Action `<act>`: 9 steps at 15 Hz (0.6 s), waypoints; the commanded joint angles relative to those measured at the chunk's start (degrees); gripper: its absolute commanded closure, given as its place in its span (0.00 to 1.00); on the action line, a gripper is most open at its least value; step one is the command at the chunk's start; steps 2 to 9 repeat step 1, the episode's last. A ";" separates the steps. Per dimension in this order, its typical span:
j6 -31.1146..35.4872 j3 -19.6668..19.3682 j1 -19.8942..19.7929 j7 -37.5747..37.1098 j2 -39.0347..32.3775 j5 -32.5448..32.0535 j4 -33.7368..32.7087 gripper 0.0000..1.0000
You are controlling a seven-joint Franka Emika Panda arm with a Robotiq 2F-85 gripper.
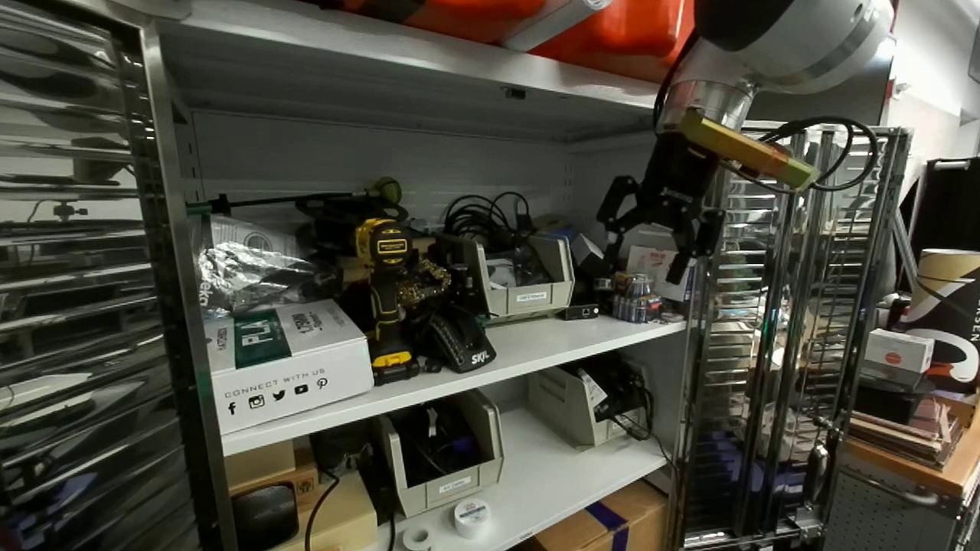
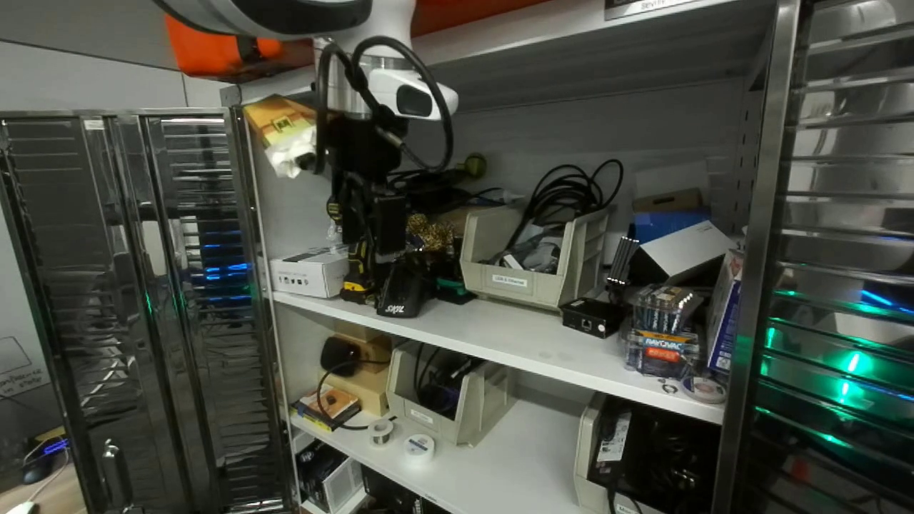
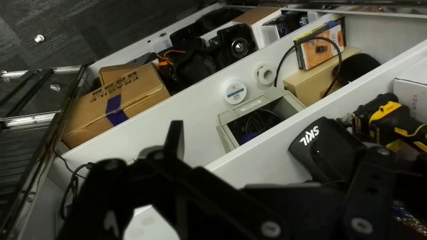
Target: Pick up the cable and put it in the tool box
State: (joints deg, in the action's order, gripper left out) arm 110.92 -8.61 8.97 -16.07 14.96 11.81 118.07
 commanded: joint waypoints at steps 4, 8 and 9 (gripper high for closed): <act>-0.23 3.82 -3.93 0.72 -0.28 0.94 -0.05 0.00; -0.23 3.82 -3.93 0.72 -0.28 0.94 -0.05 0.00; -0.23 3.82 -3.93 0.72 -0.28 0.94 -0.05 0.00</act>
